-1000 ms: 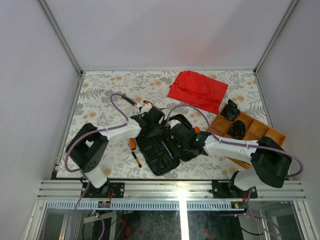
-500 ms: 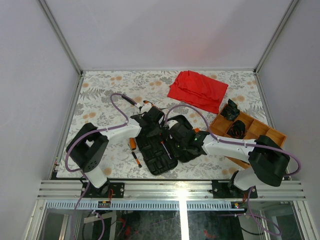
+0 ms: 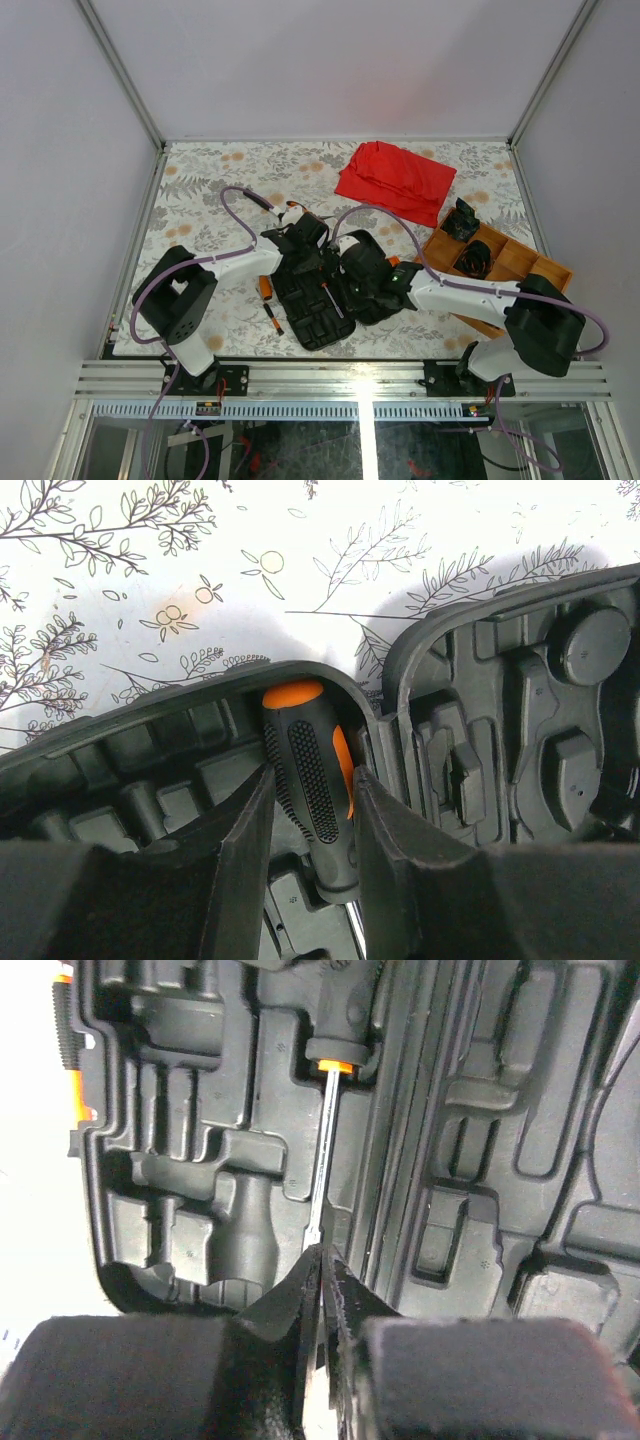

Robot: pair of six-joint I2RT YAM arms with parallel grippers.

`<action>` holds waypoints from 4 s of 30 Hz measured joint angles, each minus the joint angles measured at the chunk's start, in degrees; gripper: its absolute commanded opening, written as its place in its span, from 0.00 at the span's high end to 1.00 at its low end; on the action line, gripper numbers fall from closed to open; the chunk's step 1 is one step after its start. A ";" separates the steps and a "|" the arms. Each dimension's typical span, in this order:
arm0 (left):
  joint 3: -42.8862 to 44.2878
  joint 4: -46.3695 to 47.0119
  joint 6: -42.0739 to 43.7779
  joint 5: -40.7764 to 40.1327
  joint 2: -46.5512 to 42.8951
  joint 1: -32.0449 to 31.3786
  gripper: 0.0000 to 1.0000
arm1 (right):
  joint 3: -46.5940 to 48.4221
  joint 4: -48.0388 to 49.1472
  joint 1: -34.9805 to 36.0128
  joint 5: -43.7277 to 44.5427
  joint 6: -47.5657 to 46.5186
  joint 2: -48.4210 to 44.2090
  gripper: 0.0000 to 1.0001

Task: Sort the tools into containers

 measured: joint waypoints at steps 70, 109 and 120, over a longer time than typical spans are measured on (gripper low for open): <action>-2.27 3.56 -1.14 1.79 -0.70 0.96 1.00 | 9.92 -6.95 3.85 7.10 9.99 13.99 1.00; -1.03 9.51 4.37 -0.72 3.19 1.09 1.00 | 14.51 -4.52 3.56 6.91 19.06 22.47 1.00; -5.05 14.67 4.74 1.49 0.37 2.34 1.00 | 12.28 -2.21 3.56 7.91 16.55 20.26 1.00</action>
